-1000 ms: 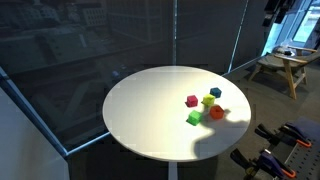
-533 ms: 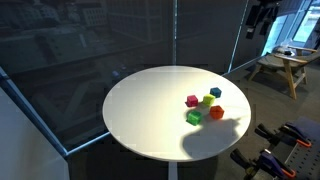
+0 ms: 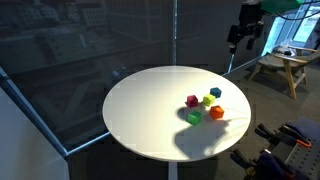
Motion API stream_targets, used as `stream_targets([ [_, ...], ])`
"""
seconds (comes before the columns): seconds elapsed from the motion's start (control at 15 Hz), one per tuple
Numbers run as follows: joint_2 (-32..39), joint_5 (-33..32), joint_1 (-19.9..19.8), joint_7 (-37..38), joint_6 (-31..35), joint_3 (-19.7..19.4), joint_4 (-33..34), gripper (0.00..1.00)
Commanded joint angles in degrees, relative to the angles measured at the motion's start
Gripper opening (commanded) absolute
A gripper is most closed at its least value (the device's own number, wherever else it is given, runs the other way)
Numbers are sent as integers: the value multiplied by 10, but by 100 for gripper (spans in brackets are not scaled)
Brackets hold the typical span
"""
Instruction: Put the orange block on top of the green block
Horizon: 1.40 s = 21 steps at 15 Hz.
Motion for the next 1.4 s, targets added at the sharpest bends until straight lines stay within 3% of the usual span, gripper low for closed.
stream_targets([
  [0.0,29,6,1,32,47,10,-9,100],
  [0.4,86,19,8,30,103,11,-20,100],
  [1.33,103,8,9,27,110,10,-27,100],
])
